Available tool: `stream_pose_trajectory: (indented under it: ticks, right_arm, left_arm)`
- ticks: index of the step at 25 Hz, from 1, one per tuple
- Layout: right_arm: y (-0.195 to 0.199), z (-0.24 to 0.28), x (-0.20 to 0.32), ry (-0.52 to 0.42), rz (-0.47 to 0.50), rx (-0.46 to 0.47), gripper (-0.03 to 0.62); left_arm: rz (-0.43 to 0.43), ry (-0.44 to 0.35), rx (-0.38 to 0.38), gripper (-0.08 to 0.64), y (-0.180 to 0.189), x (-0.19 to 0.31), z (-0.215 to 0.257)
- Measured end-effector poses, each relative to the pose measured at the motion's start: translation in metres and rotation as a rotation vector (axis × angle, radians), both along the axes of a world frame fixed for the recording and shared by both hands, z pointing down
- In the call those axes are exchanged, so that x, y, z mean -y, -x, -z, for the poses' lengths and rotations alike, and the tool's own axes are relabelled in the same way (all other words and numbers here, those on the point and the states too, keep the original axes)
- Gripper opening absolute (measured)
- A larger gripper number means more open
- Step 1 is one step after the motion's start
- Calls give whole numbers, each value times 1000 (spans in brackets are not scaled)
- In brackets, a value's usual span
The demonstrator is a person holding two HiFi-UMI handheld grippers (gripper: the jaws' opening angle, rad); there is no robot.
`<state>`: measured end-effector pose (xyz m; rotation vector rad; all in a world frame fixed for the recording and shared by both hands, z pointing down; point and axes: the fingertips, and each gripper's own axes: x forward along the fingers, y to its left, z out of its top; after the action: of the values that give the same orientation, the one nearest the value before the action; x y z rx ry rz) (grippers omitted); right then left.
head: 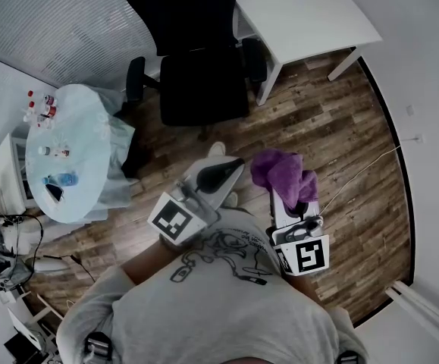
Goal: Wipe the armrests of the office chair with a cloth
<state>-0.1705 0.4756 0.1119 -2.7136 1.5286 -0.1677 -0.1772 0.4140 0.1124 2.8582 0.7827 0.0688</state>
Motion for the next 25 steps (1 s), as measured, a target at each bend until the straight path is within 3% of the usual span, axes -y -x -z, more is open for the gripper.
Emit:
stream_pose_trajectory:
  ticks: [9, 25]
  right_arm:
    - [-53, -14, 40, 29, 0, 6, 34]
    - [-211, -7, 146, 63, -21, -21, 34]
  left_arm:
    - [-12, 24, 9, 0, -58, 39, -15]
    - [-51, 15, 17, 0, -215, 142, -15]
